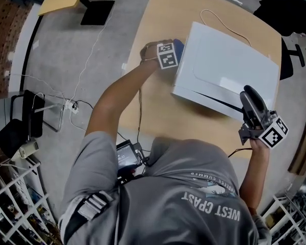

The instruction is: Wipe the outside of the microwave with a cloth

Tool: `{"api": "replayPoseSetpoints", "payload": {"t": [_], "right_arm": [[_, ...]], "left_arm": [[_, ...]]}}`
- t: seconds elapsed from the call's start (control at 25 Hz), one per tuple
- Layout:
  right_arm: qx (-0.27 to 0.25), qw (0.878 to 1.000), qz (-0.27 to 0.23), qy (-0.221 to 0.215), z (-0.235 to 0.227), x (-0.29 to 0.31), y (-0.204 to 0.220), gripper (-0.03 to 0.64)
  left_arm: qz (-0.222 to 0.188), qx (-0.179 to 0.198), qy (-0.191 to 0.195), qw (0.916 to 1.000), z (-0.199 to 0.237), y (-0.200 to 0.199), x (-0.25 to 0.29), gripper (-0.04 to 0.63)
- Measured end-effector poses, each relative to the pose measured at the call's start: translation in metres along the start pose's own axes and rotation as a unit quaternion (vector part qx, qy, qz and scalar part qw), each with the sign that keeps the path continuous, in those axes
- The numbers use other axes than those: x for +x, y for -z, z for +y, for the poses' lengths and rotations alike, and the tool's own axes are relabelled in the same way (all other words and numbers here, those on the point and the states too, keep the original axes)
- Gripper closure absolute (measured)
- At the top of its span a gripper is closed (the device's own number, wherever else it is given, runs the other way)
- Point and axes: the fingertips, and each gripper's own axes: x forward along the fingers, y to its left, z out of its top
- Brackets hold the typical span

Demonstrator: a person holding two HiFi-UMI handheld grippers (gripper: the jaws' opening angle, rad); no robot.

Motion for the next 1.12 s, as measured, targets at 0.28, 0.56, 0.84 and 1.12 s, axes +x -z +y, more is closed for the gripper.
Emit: {"api": "replayPoseSetpoints", "payload": {"t": [0.28,0.56,0.84,1.12], "right_arm": [[0.005,1.0,-0.004,-0.015,-0.006,0.0,-0.002,0.43],[-0.023,0.998,-0.001,-0.06,0.012,0.019,0.001,0.428],[-0.041,0.996,-0.025,-0.081,0.03,0.014,-0.002,0.428],[-0.054,0.996,-0.063,-0.021,0.011,-0.006,-0.019,0.565]], "left_arm": [[-0.055,0.037,0.109,0.9919,-0.156,0.021,-0.076,0.485],[-0.08,-0.042,0.099,0.991,-0.148,0.018,-0.081,0.485],[-0.063,-0.037,0.005,0.9973,-0.03,-0.003,-0.055,0.485],[-0.067,-0.089,-0.052,0.9925,0.066,-0.041,-0.042,0.486]]}}
